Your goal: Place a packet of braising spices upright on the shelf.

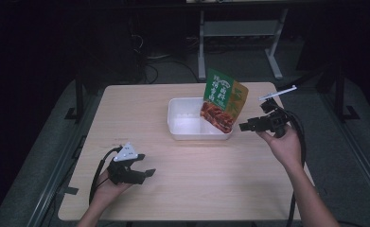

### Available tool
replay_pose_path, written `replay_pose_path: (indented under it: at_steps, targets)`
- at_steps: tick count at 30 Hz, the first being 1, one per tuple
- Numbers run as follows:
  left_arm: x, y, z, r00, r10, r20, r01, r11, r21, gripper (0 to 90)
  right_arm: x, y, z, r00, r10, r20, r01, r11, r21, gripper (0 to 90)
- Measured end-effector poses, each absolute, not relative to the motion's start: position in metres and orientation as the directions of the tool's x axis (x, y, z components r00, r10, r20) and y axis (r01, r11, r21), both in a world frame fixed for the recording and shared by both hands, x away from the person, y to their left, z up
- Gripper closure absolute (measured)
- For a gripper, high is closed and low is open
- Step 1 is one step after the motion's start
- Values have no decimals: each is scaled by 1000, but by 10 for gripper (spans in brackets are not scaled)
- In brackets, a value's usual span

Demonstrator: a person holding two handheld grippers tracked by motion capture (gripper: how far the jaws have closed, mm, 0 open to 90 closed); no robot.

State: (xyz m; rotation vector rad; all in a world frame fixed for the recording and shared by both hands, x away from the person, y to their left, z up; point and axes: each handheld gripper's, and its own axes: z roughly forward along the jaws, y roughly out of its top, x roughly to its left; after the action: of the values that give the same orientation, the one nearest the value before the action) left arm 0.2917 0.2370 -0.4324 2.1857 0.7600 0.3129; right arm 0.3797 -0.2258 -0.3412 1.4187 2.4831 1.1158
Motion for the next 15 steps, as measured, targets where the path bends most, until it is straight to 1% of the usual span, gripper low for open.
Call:
replay_pose_path:
  at_steps: [15]
  targets:
    - [293,239,-432,786,617,-31,425,-504,752,282,360,-226,-357,-594,754,283,710,325,624,488]
